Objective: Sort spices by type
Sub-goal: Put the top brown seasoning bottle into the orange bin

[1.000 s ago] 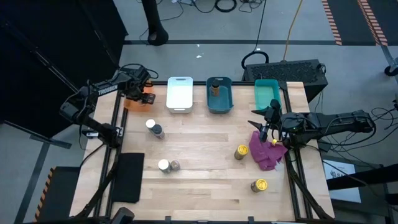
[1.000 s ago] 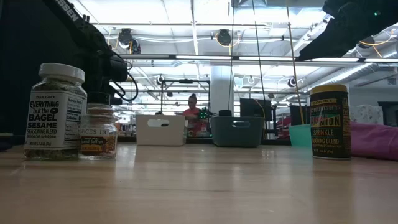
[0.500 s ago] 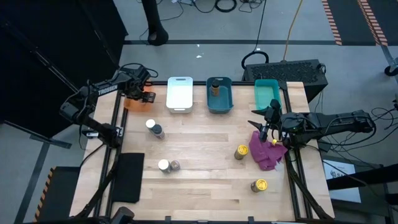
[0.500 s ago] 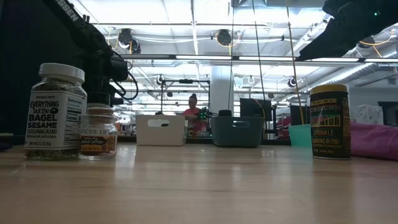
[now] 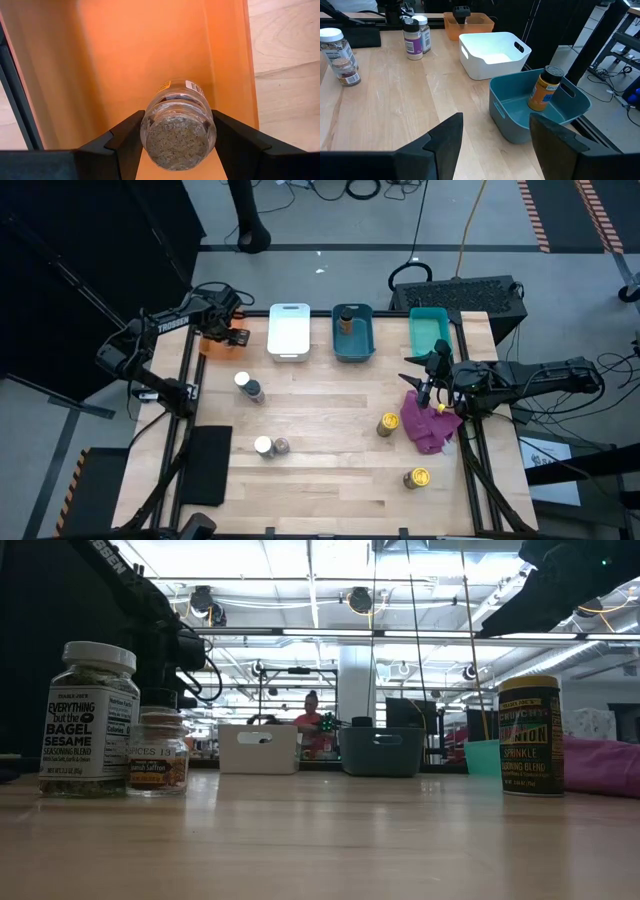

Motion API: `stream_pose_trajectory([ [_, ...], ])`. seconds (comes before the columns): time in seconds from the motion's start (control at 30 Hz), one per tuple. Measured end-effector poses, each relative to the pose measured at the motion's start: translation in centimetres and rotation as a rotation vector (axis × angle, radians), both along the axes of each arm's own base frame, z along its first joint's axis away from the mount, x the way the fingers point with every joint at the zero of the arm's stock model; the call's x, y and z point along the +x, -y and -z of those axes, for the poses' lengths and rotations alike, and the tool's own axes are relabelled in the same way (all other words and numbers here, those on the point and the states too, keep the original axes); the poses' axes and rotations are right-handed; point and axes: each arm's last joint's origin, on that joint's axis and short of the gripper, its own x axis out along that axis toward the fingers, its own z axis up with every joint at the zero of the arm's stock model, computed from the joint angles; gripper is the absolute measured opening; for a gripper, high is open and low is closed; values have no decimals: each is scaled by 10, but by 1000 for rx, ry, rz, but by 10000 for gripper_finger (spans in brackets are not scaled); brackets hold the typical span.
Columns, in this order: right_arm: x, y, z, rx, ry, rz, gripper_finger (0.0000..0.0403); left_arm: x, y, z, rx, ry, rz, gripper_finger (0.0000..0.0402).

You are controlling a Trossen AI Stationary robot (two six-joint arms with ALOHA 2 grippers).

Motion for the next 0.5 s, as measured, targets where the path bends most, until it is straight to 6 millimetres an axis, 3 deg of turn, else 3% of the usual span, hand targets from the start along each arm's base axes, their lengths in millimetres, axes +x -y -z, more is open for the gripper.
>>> stream_pose_trajectory([
  [0.5,0,0,0,0,0,0,210,0,1,0,-13,-4,11,222],
])
